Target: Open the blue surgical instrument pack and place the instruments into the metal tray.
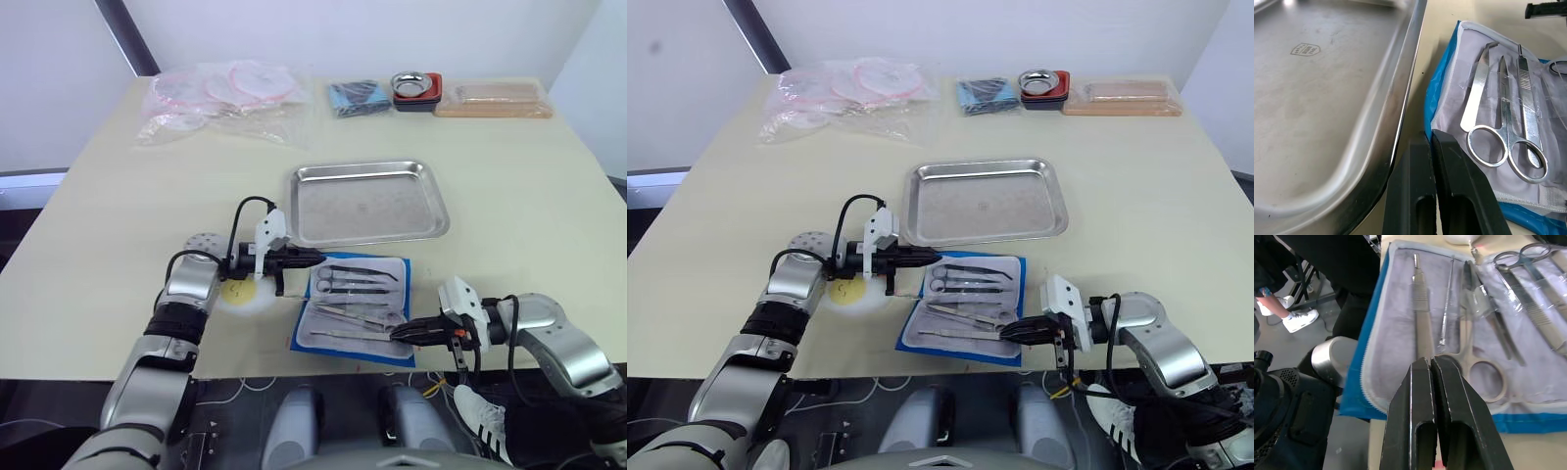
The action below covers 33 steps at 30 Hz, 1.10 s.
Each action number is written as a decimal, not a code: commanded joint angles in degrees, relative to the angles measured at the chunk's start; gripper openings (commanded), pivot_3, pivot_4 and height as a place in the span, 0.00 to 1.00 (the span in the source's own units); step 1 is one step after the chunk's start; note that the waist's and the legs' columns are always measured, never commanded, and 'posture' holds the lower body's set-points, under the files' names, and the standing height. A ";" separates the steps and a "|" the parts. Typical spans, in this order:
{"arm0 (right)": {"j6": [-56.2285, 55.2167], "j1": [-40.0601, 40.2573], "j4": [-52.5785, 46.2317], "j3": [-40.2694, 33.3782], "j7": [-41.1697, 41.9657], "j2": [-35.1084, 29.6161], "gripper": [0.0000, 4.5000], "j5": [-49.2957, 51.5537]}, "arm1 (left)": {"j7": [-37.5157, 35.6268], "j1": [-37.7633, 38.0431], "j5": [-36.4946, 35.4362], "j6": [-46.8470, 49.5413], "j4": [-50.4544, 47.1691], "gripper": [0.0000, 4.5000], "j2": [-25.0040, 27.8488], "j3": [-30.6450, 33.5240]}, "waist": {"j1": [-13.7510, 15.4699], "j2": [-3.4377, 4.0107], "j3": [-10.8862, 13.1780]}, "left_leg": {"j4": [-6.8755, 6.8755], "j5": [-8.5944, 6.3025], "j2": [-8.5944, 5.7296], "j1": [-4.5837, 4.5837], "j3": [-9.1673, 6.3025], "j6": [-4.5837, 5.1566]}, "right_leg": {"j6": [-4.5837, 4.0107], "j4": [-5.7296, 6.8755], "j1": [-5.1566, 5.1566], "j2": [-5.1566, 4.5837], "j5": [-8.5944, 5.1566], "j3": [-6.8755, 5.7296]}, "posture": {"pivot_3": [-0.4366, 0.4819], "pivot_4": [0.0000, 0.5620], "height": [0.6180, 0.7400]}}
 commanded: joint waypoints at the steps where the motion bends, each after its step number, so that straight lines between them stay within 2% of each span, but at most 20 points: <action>1: -2.09 -0.05 -1.91 -0.68 0.76 -0.73 0.02 -0.01 | 0.54 1.74 -0.89 0.97 -0.90 0.00 0.12 0.93 | -0.01 0.00 0.00 | 0.00 0.00 0.00 0.01 0.00 0.00 | 0.00 0.01 0.00 0.00 0.00 0.01 | 0.48 0.27 1.00; 6: -1.98 0.22 -3.11 -1.57 0.95 -0.44 0.02 2.05 | 3.17 4.22 -1.87 2.68 -4.25 0.00 0.31 2.26 | -0.03 0.00 0.00 | 0.00 0.00 0.01 0.02 -0.01 0.00 | 0.00 0.01 0.01 0.00 0.00 0.00 | 0.48 0.27 1.00; 16: -3.78 1.00 -1.62 0.15 1.54 -2.28 0.02 -1.46 | 6.27 9.46 -3.33 5.91 -11.14 0.00 0.40 3.43 | -0.03 0.00 -0.01 | 0.00 0.00 0.02 0.07 0.01 0.00 | 0.00 0.03 0.03 0.00 0.00 0.03 | 0.48 0.27 1.00; 20: -7.40 1.75 2.80 0.97 0.31 -2.44 0.02 -6.01 | 7.46 9.67 -2.94 5.75 -10.61 0.00 -0.47 3.15 | 0.07 -0.01 -0.03 | 0.01 0.00 0.01 0.08 0.03 0.00 | 0.00 0.02 0.05 -0.01 0.00 0.03 | 0.48 0.27 1.00; 33: -10.89 2.73 5.22 3.23 -0.28 -2.27 0.02 -9.25 | 8.40 7.39 -0.79 5.57 -7.07 0.00 -1.05 1.57 | 0.12 -0.05 -0.59 | 0.02 0.00 0.00 0.23 0.02 0.00 | 0.00 0.02 0.17 -0.01 0.00 0.03 | 0.48 0.27 1.00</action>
